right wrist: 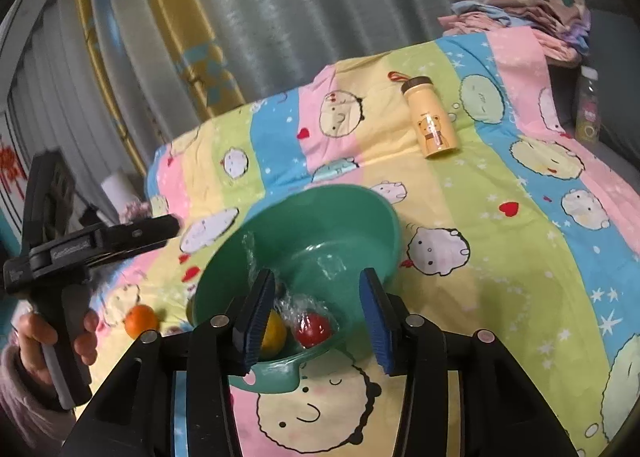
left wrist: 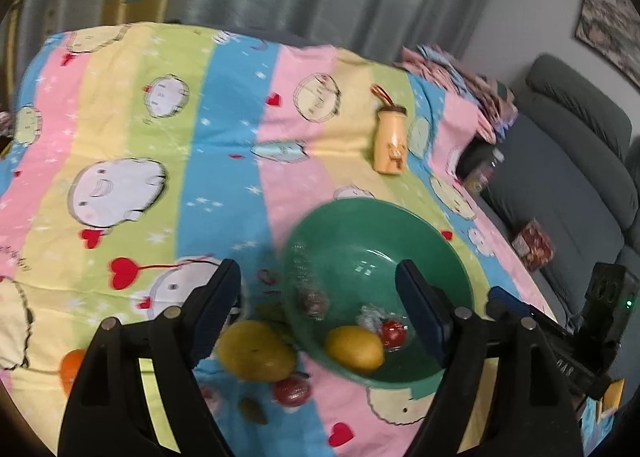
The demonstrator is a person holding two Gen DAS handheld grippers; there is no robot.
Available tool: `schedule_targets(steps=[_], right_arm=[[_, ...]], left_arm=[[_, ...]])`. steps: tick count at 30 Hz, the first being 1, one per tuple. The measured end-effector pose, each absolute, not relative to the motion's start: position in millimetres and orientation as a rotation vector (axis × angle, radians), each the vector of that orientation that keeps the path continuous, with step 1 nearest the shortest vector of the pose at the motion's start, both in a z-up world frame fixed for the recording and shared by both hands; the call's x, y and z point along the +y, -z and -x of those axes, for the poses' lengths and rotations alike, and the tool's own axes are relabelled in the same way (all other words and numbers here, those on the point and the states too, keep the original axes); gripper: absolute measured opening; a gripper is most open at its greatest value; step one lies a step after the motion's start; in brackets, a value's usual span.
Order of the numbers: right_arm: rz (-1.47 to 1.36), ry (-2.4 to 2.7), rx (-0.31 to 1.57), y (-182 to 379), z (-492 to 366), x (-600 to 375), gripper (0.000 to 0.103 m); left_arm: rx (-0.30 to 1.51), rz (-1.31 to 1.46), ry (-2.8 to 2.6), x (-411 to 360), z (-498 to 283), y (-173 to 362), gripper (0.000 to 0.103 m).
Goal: Organize fruits
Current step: 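Carry both wrapped fruits over the green basin and open both tools, then move both tools back to the remaining wrapped fruits on the quilt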
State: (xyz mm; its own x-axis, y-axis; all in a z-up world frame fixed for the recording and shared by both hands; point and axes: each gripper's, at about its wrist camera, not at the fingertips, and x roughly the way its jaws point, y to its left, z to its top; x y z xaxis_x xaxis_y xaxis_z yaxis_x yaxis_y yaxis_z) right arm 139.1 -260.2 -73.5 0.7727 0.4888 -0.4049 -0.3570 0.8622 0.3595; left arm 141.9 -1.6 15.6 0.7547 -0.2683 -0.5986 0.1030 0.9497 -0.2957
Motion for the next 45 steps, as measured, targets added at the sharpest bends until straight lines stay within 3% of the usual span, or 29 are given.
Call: schedule_targets(steps=[17,45], right_arm=[[-0.408,-0.568,0.508,88,-111,-277,0.049],[-0.138,-0.676,0.723,127,-82,-150,0.049]], left_arm=[[0.771,0.306,0.033,64,-65,29,0.08],[0.812,0.277,0.108,63,-24,71,0.08]])
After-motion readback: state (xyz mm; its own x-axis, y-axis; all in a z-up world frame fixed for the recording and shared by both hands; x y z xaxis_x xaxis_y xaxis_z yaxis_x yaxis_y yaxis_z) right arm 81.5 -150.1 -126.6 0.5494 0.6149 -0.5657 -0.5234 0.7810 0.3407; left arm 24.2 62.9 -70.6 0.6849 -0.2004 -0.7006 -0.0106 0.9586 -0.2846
